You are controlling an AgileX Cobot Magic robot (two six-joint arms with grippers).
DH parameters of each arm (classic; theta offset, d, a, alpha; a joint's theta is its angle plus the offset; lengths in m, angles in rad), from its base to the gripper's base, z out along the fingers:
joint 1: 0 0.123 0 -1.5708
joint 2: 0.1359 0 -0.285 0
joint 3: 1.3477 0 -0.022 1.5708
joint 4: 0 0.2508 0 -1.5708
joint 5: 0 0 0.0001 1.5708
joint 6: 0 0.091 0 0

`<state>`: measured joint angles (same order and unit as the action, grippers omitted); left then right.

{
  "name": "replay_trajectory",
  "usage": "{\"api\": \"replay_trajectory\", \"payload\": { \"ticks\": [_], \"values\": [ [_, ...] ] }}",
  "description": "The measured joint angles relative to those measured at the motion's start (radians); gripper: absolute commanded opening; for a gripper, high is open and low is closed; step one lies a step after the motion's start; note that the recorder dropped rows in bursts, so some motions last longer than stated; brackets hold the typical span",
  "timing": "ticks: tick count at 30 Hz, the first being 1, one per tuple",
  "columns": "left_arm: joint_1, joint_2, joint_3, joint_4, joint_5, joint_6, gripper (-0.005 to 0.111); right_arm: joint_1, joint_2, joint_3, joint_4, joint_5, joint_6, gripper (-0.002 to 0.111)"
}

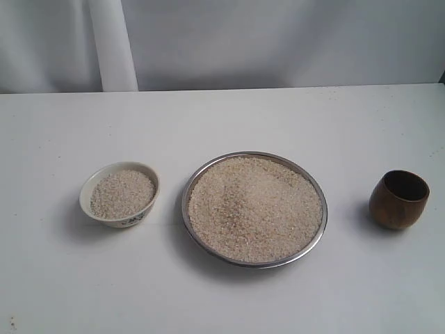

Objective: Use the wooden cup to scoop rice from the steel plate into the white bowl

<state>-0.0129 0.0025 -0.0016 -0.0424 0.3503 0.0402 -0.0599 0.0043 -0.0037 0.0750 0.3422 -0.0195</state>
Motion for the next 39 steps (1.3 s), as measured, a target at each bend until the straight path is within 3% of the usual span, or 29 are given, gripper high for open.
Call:
{"api": "replay_trajectory", "payload": {
  "ticks": [21, 26, 35, 39],
  "values": [
    [0.0, 0.0, 0.0, 0.0, 0.0, 0.0, 0.0, 0.0, 0.0, 0.0, 0.0, -0.021, 0.0, 0.0],
    [0.0, 0.0, 0.0, 0.0, 0.0, 0.0, 0.0, 0.0, 0.0, 0.0, 0.0, -0.208, 0.0, 0.0],
    [0.0, 0.0, 0.0, 0.0, 0.0, 0.0, 0.0, 0.0, 0.0, 0.0, 0.0, -0.788, 0.0, 0.0],
    [0.0, 0.0, 0.0, 0.0, 0.0, 0.0, 0.0, 0.0, 0.0, 0.0, 0.0, -0.921, 0.0, 0.0]
  ]
}}
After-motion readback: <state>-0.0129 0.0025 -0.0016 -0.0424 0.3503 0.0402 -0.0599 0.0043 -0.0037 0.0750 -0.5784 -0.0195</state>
